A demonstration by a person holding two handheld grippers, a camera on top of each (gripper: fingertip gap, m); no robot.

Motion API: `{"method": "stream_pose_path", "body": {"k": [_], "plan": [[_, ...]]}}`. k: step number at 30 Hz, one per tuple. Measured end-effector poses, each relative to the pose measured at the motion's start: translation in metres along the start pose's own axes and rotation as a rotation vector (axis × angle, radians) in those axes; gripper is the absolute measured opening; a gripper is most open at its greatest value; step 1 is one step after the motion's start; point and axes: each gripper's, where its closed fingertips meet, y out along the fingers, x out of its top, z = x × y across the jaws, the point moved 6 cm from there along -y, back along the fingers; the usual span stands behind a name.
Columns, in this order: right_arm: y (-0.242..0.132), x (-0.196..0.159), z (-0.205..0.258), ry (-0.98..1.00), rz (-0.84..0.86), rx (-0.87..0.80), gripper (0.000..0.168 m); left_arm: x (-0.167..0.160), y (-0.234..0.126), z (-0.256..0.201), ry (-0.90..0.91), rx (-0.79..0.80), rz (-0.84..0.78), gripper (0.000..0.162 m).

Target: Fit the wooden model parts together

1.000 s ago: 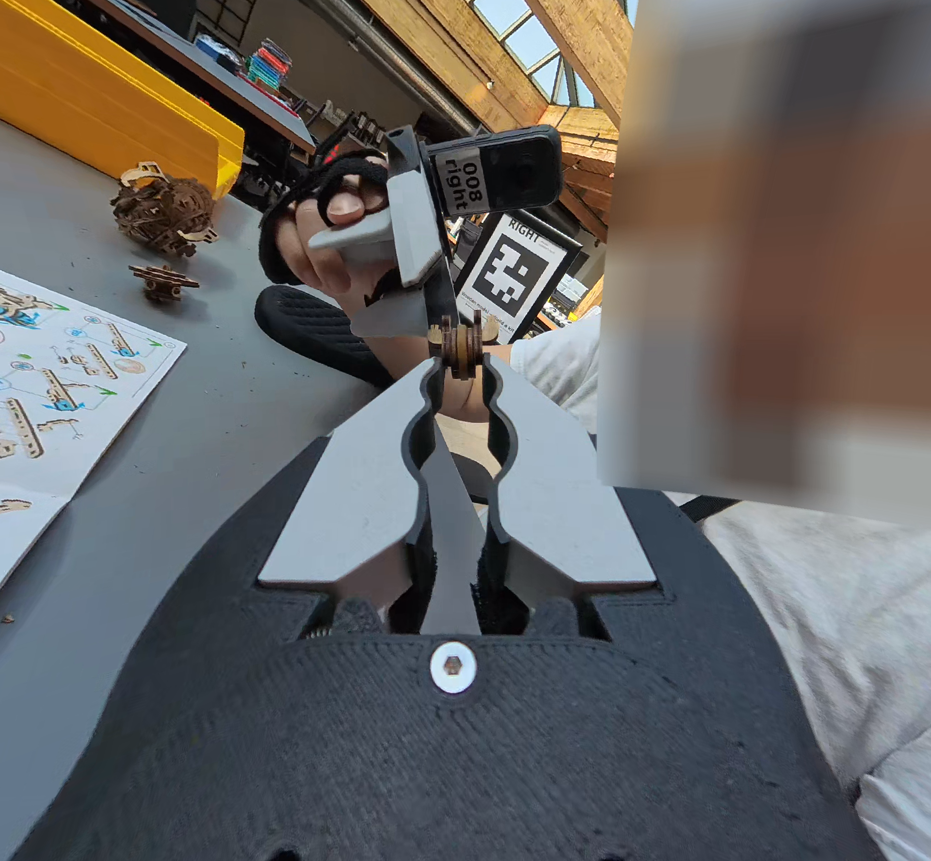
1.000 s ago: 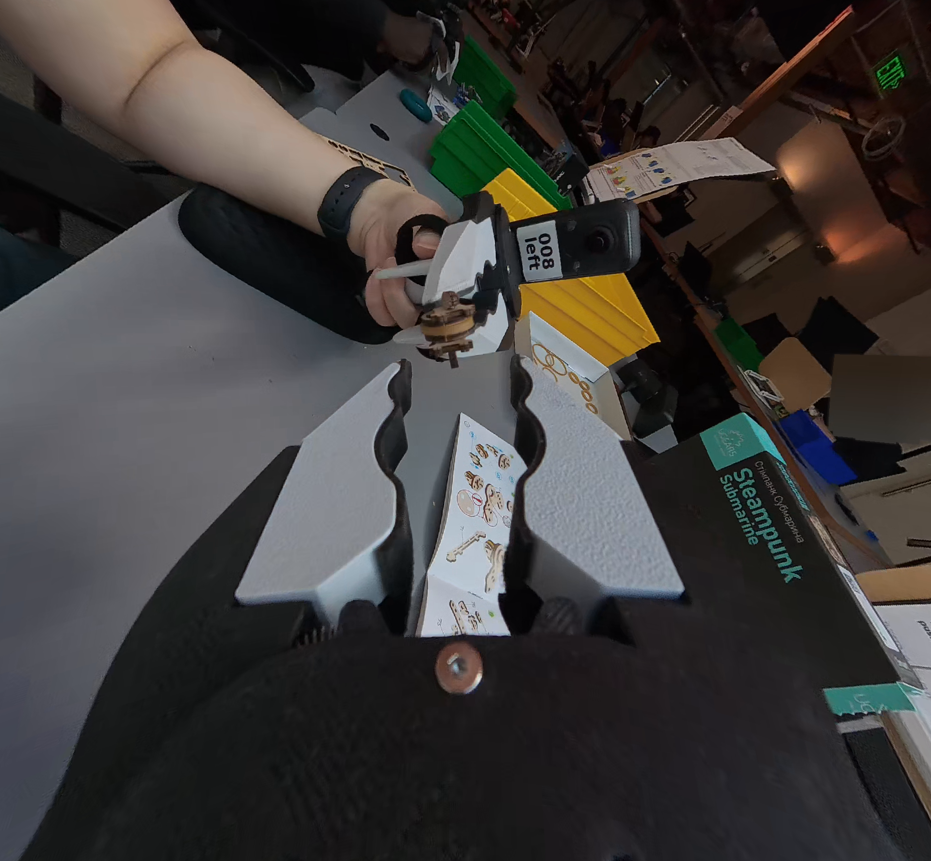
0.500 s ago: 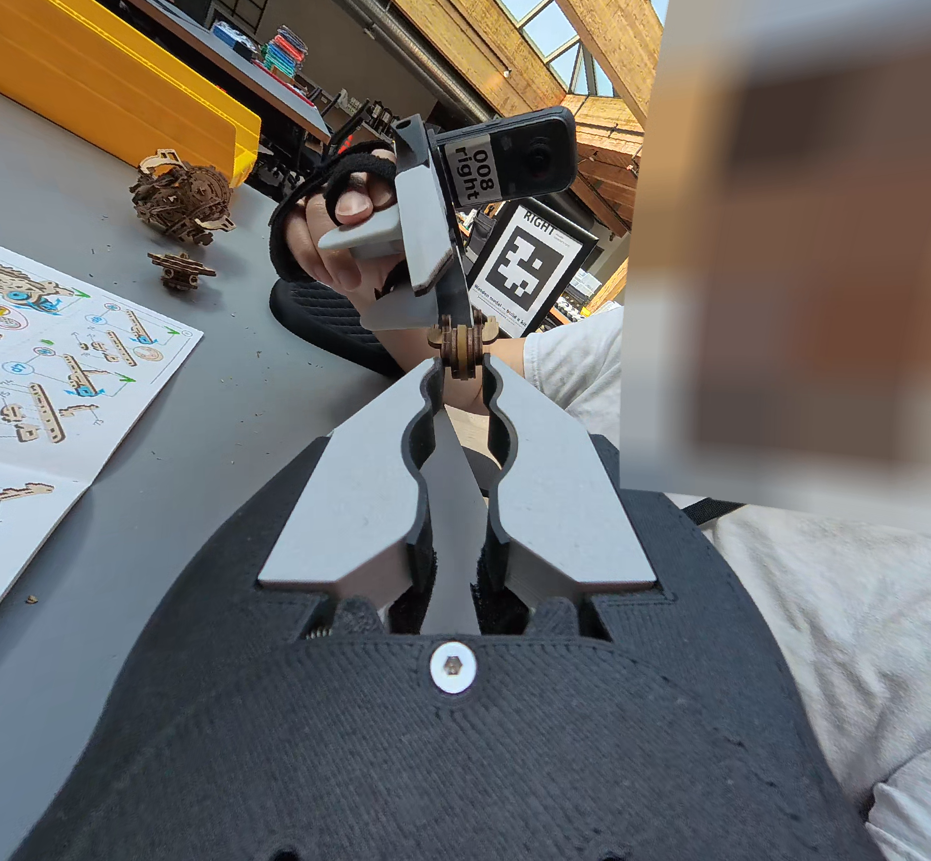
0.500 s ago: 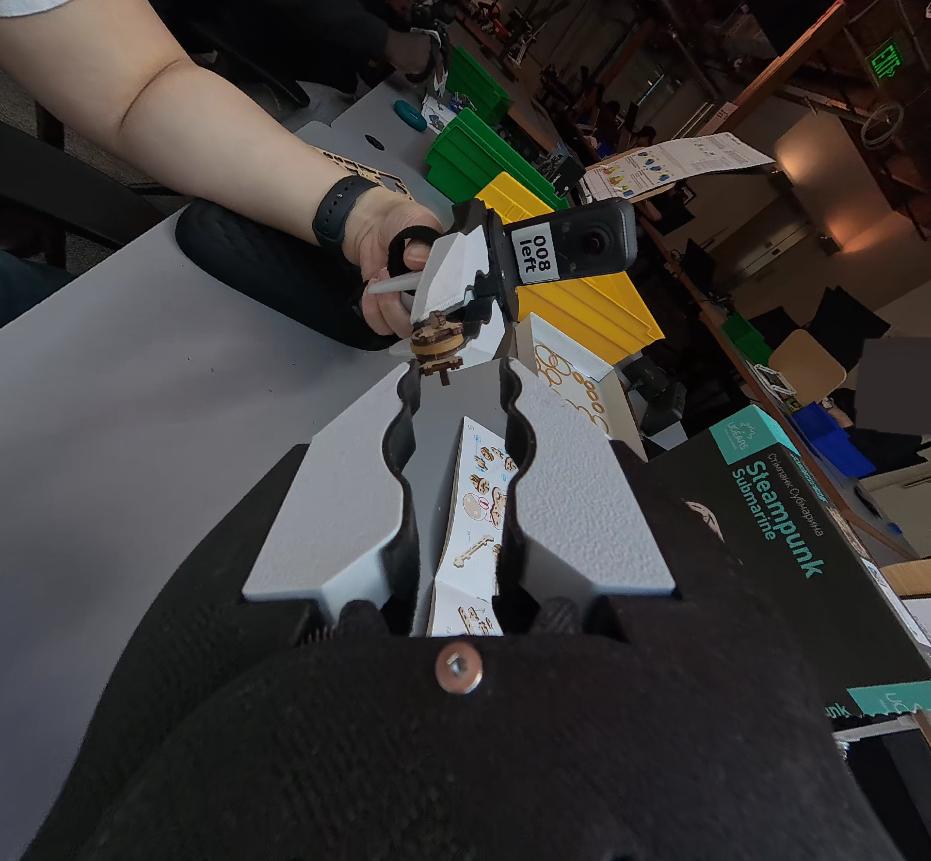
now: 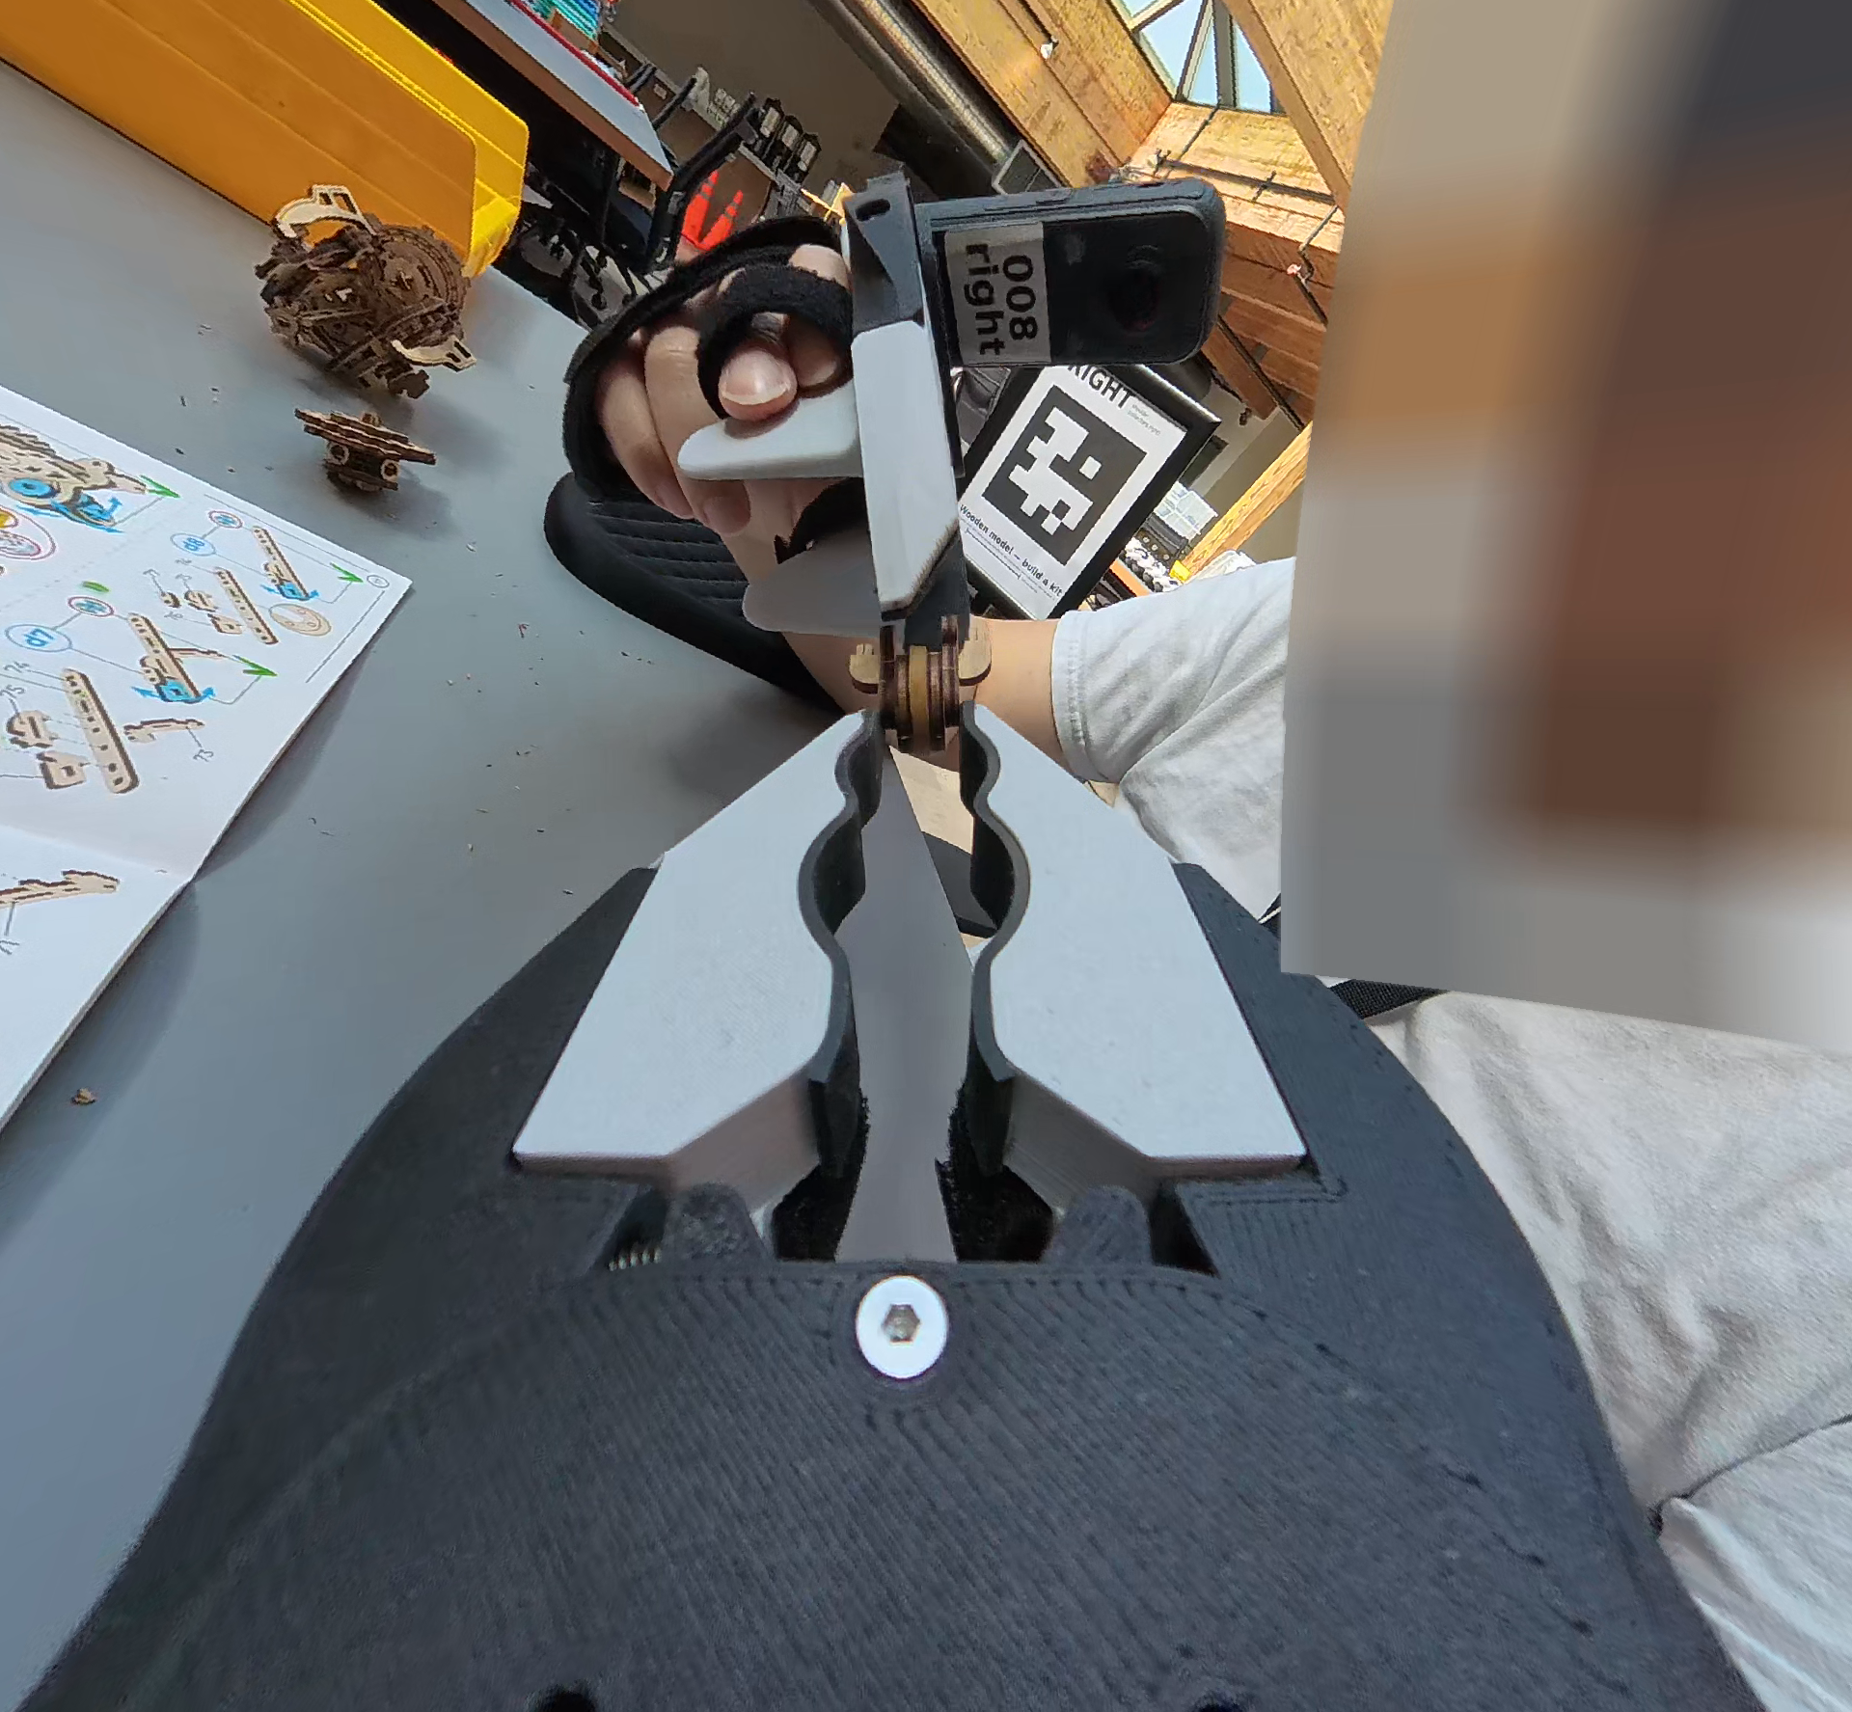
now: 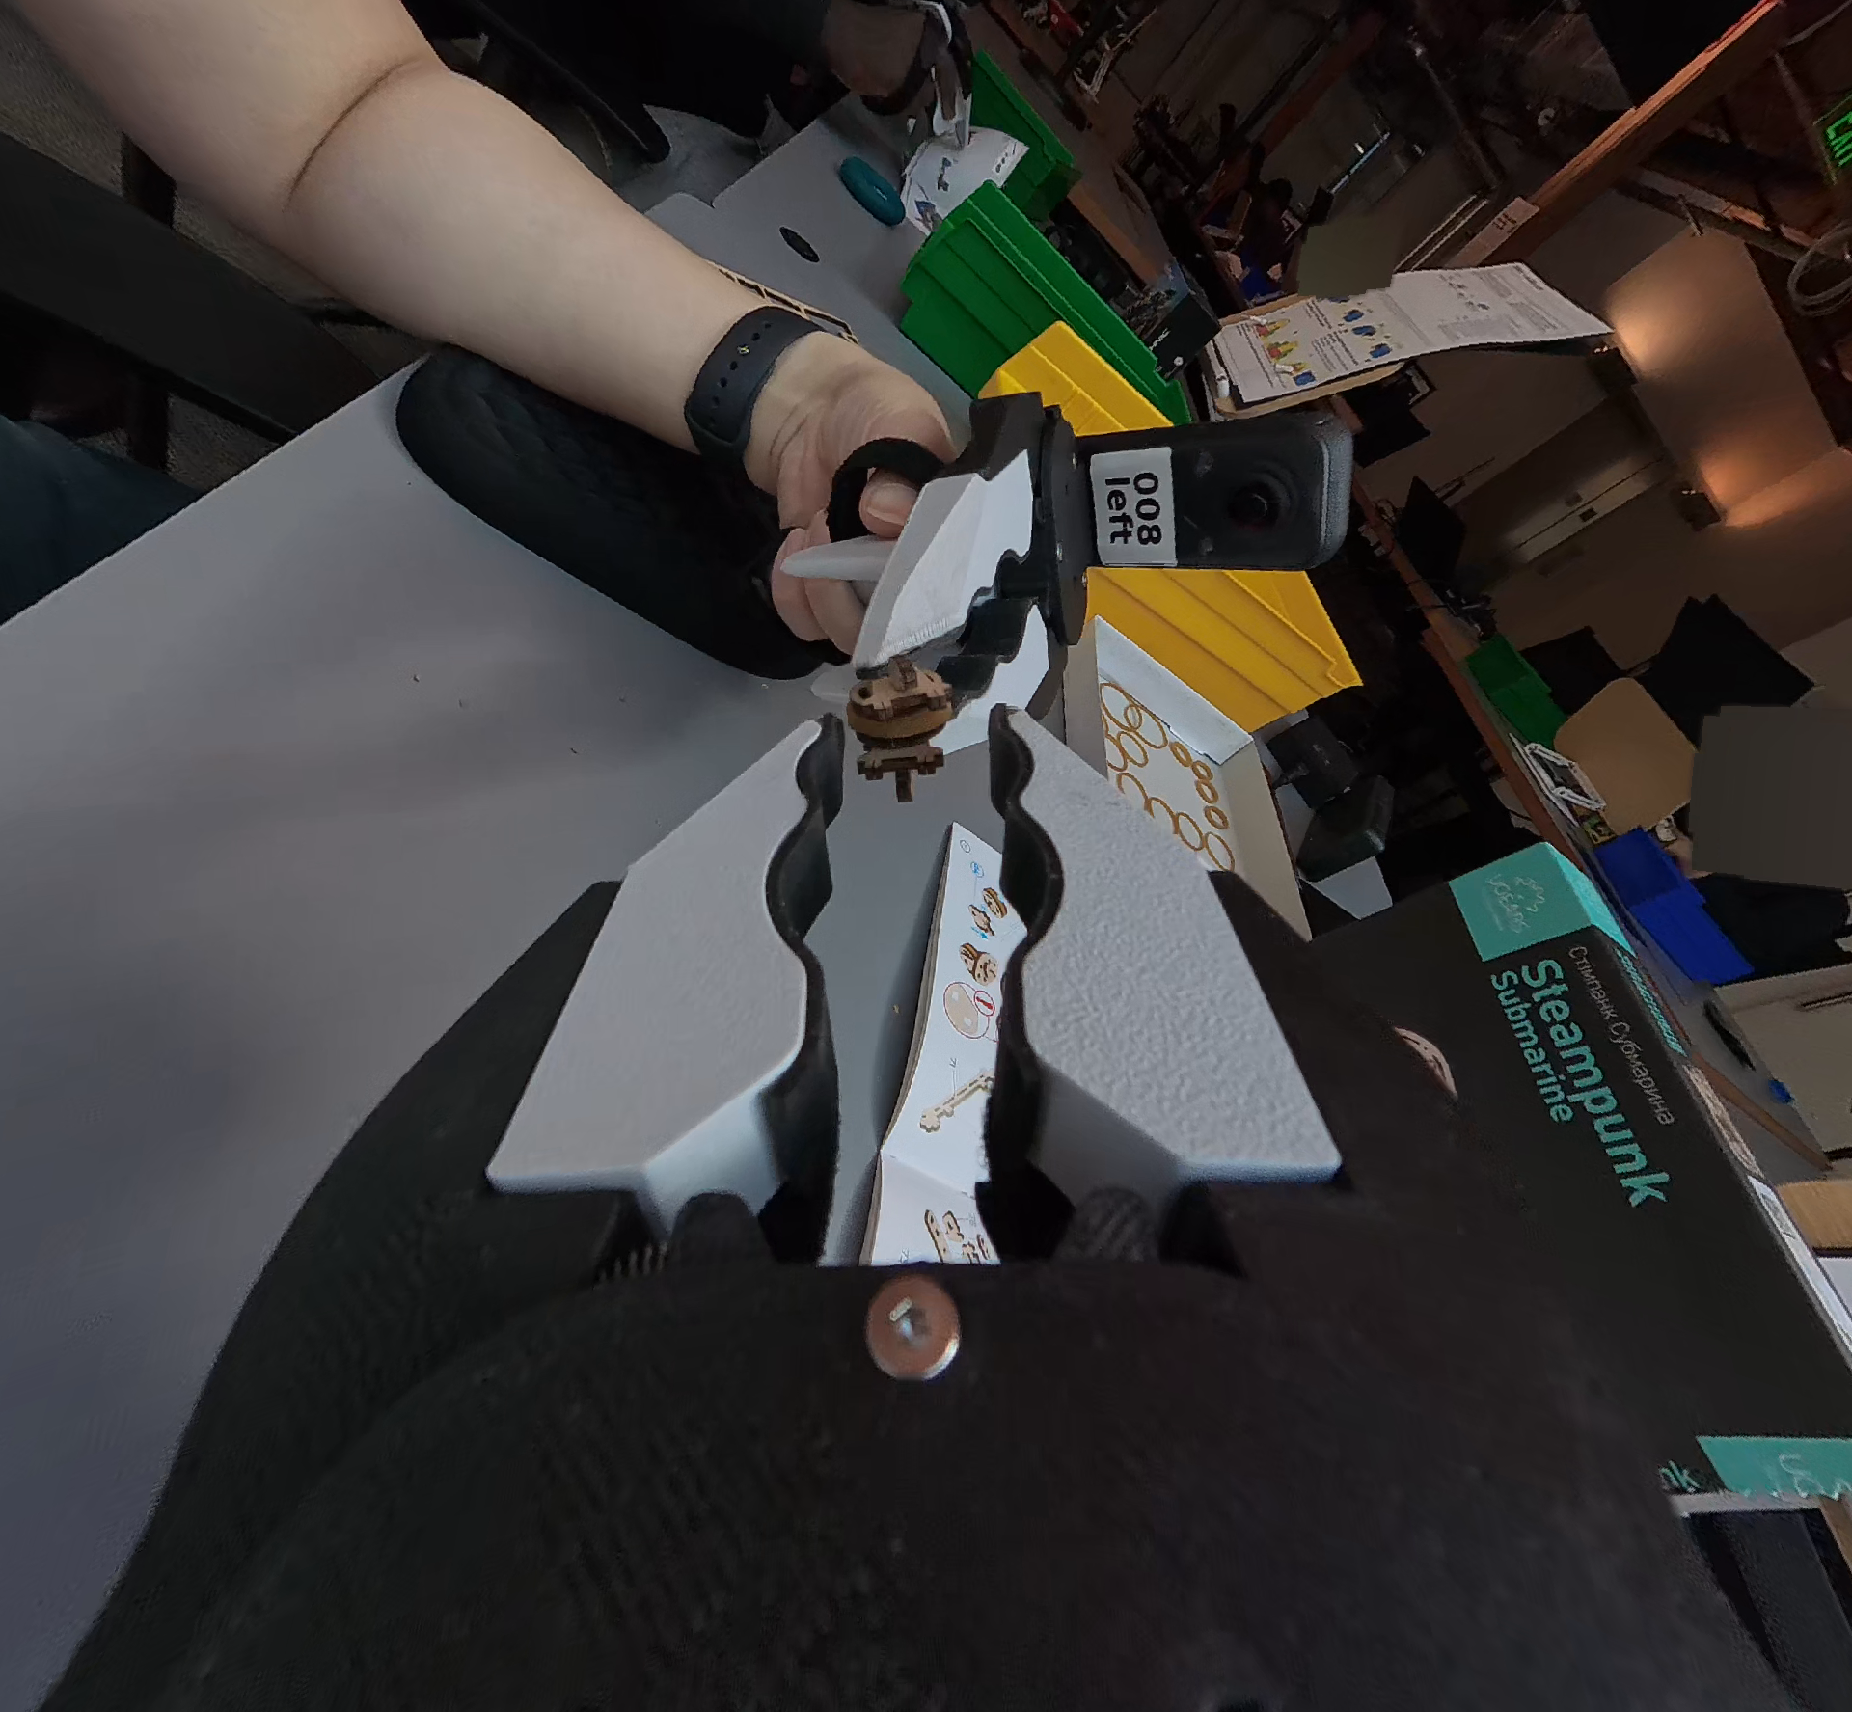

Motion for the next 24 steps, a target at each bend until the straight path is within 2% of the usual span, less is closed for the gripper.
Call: {"method": "stream_pose_path", "body": {"k": [15, 24], "plan": [[0.0041, 0.003, 0.0086, -0.129, 0.085, -0.004, 0.022, -0.0051, -0.002, 0.0043, -0.128, -0.054, 0.018, 0.013], [0.0039, 0.001, 0.0074, -0.133, 0.09, -0.016, 0.02, -0.0044, -0.003, 0.0064, -0.13, -0.05, 0.011, 0.013]]}}
